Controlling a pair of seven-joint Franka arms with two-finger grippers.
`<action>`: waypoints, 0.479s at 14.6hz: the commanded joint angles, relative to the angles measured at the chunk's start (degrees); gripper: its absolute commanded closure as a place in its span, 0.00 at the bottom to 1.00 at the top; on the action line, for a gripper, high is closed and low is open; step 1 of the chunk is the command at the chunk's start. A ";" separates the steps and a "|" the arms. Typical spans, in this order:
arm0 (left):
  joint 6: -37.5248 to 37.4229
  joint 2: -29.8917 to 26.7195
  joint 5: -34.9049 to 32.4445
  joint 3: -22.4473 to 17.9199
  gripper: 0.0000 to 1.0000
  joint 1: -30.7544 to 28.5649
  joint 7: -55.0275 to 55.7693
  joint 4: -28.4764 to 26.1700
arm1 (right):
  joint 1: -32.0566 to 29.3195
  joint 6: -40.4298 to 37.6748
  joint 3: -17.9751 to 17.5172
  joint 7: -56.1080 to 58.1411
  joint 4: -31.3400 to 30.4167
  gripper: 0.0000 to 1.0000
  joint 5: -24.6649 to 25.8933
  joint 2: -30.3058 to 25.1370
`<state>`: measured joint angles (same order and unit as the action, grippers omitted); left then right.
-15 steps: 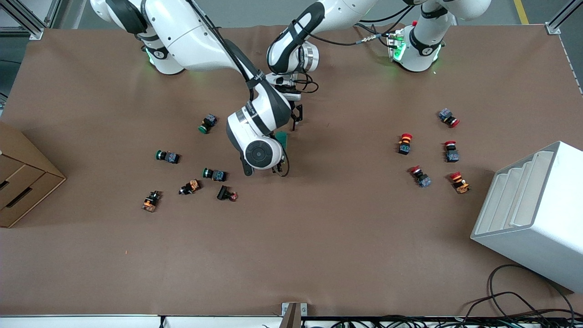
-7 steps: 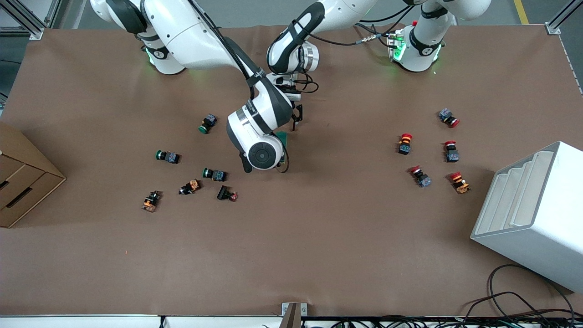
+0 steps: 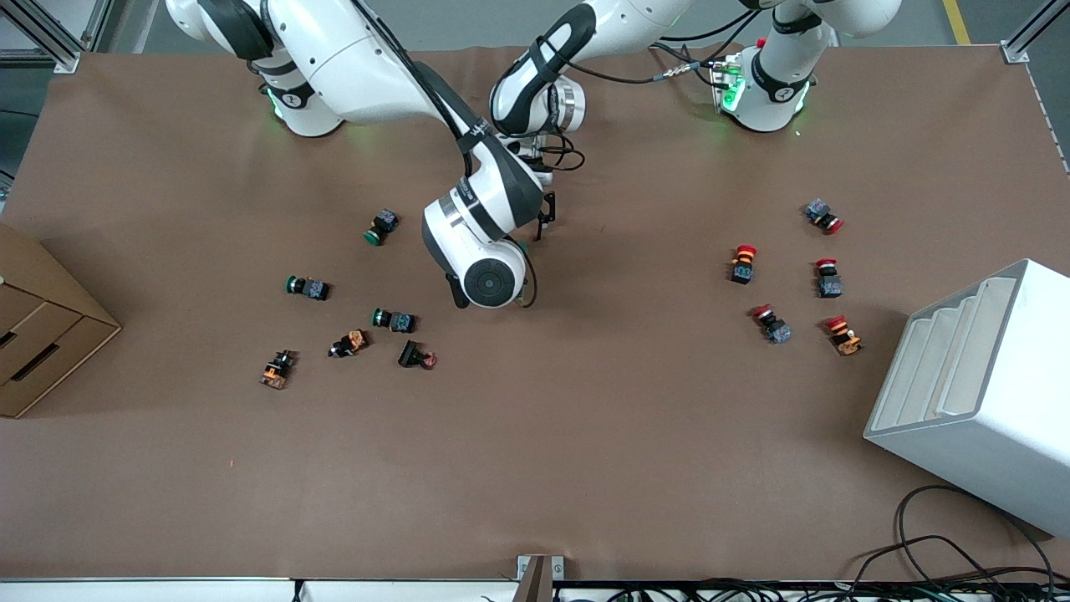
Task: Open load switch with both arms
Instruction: 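Press the white handle down with the right gripper while the left gripper steadies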
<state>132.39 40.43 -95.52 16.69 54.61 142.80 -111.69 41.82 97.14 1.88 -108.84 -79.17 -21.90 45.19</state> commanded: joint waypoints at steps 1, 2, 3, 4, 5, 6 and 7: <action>0.85 -0.53 -0.55 -0.08 0.01 0.77 2.66 -1.51 | 0.55 -3.52 0.15 -0.24 0.42 0.00 -1.92 -0.98; 0.85 -0.53 -0.55 -0.08 0.02 0.77 2.66 -1.51 | 0.55 -4.23 0.06 -0.15 0.60 0.00 -1.92 -0.98; 0.85 -0.53 -0.55 -0.08 0.02 0.77 2.66 -1.51 | 0.63 -4.93 0.06 -0.06 0.60 0.00 -1.92 -1.07; 0.85 -0.45 -0.55 -0.08 0.02 0.77 2.66 -1.60 | 1.16 -5.20 0.06 -0.06 0.60 0.00 -1.92 -1.07; 0.85 -0.44 -0.55 -0.08 0.02 0.77 2.66 -1.60 | 1.60 -5.38 0.06 0.03 0.51 0.00 -1.83 -0.99; 0.85 -0.44 -0.55 -0.08 0.02 0.77 2.66 -1.60 | 2.04 -5.29 0.15 0.20 0.25 0.00 -1.83 -0.72; 0.85 -0.44 -0.55 -0.08 0.01 0.77 2.66 -1.60 | 2.91 -5.29 0.15 0.20 -0.01 0.00 -1.74 -0.55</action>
<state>132.39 40.43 -95.52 16.69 54.61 142.81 -111.69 42.62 94.71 1.95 -108.76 -78.87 -22.23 45.53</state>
